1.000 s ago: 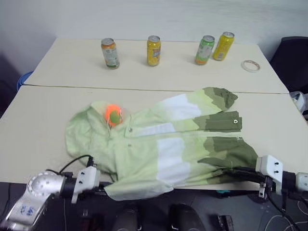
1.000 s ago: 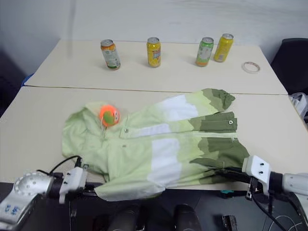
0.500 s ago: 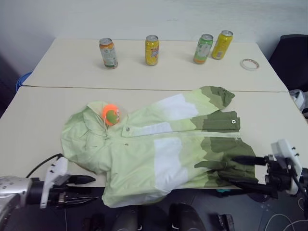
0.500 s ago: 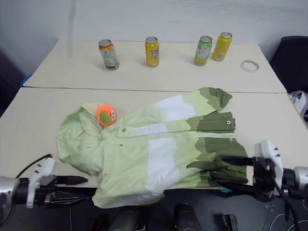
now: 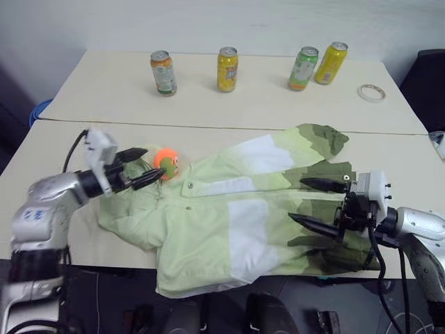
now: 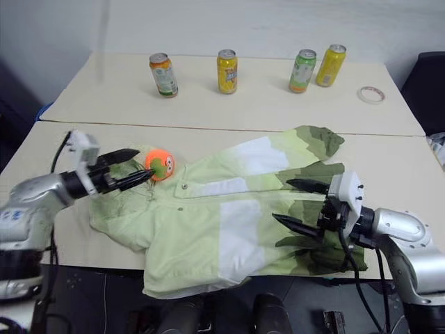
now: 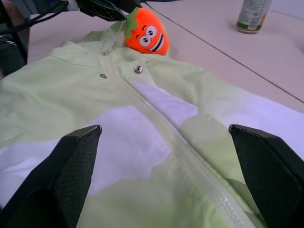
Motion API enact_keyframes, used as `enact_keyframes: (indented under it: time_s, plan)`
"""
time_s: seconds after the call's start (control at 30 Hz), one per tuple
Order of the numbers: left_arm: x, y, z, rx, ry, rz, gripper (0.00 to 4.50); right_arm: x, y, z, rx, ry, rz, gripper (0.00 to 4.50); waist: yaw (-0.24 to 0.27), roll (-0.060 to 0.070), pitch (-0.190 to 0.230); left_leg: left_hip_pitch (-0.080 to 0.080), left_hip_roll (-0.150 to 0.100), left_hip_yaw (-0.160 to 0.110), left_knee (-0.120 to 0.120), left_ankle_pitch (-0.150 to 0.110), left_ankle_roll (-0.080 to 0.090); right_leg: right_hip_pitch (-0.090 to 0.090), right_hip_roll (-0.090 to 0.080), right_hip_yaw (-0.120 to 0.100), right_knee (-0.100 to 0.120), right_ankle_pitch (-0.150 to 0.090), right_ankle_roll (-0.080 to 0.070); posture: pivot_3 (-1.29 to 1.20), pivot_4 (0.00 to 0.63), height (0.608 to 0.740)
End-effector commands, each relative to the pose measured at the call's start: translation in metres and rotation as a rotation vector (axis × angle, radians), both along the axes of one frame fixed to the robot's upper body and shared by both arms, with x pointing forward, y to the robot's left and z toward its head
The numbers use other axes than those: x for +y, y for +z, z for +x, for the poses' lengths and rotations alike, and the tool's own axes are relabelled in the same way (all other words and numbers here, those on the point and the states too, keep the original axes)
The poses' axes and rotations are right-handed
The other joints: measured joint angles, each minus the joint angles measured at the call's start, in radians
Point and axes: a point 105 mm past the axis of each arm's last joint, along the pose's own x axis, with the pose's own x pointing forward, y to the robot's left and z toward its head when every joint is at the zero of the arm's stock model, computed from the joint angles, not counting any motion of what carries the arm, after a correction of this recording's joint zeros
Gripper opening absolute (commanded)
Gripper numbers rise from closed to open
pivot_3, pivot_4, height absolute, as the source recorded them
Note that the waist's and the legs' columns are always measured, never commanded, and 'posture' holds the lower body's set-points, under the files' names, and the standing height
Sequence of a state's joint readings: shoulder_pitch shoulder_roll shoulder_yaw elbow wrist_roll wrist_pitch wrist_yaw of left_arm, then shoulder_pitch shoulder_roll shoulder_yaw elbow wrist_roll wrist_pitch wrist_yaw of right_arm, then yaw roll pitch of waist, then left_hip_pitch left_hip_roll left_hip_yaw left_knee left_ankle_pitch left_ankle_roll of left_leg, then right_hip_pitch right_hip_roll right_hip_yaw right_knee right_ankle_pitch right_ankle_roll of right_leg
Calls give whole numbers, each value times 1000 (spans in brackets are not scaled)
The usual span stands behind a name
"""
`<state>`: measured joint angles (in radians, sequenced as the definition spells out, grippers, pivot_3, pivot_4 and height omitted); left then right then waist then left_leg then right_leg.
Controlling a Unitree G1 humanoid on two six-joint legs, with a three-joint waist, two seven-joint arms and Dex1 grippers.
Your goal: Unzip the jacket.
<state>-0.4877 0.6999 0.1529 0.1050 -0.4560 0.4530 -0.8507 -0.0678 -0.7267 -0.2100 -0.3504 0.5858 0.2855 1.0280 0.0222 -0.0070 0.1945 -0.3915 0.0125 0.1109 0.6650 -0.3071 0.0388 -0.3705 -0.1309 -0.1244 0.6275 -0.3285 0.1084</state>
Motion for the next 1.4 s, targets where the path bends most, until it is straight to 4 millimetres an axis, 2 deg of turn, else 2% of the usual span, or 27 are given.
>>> enact_keyframes:
  time_s: [0.03,0.1,0.17,0.3,0.4,0.5,0.53,0.6,0.67,0.77,0.83,0.87,0.93,1.03,1.13,1.3,1.4]
  plan:
    - [-9,-4,13,2,-11,43,4445,1,6,0,-69,-26,16,4500,1,0,0,0,0,0,0,0,0,0,0,1,0,0,0,0,150,740]
    - [-14,-10,21,31,-5,50,4445,4,12,1,-103,-51,60,4500,0,0,0,0,1,1,0,0,0,-1,0,1,0,0,0,0,150,740]
    - [-20,-13,22,61,-36,45,4058,7,16,0,-120,-55,105,4500,-1,0,0,0,1,2,0,1,0,-1,1,2,1,0,0,0,150,740]
    - [-27,-17,20,99,-83,55,2880,9,14,-3,-121,-67,116,4500,-1,0,0,0,2,3,0,1,0,-3,1,4,2,0,0,0,150,740]
    - [-39,0,13,11,-167,6,1916,8,14,-3,-129,-94,127,4500,-1,0,0,0,2,3,0,1,0,-3,1,5,2,0,0,0,150,740]
    - [-58,21,-2,-103,-304,-61,1009,4,14,-3,-135,-116,130,4500,1,0,0,0,2,3,1,1,0,-3,1,5,2,0,0,0,150,740]
    - [-67,22,-12,-150,-382,-46,728,3,14,-3,-135,-120,129,4500,2,0,0,0,2,3,1,1,0,-3,1,5,2,0,0,0,150,740]
    - [-86,8,-28,-165,-503,-3,324,0,12,-3,-133,-121,118,4500,1,0,0,0,1,3,1,1,0,-3,0,5,2,0,1,0,150,740]
    - [-102,-8,-39,-147,-586,31,188,2,9,-4,-127,-108,93,4500,1,0,0,0,1,4,1,1,0,-2,1,5,1,0,1,0,150,740]
    - [-119,-32,-47,-99,-656,67,187,5,-1,-1,-83,-102,59,4500,1,0,0,0,1,4,1,1,1,-2,1,6,1,0,1,0,150,740]
    - [-123,-43,-43,-46,-635,56,895,7,-4,4,-37,-111,77,4500,0,0,0,0,1,4,2,1,1,-2,1,6,2,0,1,0,150,740]
    - [-123,-46,-43,-17,-634,47,1109,8,-5,5,-20,-111,91,4500,-1,0,0,0,2,4,2,2,1,-3,1,6,2,0,1,0,150,740]
    - [-120,-50,-41,-43,-628,84,1729,16,-6,6,-3,-69,76,4500,-2,0,0,1,2,4,2,2,1,-3,1,7,2,0,1,0,150,740]
    - [-107,-42,-40,-103,-596,104,2688,35,-7,8,36,30,61,4500,-9,0,0,1,2,4,2,2,1,-3,1,7,2,0,1,0,150,740]
    - [-84,-41,-46,-132,-592,184,3590,58,-7,11,84,145,30,4500,-17,0,0,0,3,4,2,2,1,-3,-1,7,2,0,1,0,150,740]
    - [-45,-36,-50,-115,-525,247,3590,91,-10,24,94,274,-42,4500,-28,0,0,0,4,4,1,2,1,-4,-1,6,2,0,1,0,150,740]
    - [-28,-40,-47,-93,-470,293,3590,119,-16,40,95,339,-82,4500,-29,0,0,0,3,4,1,2,1,-4,-1,6,2,0,1,0,150,740]
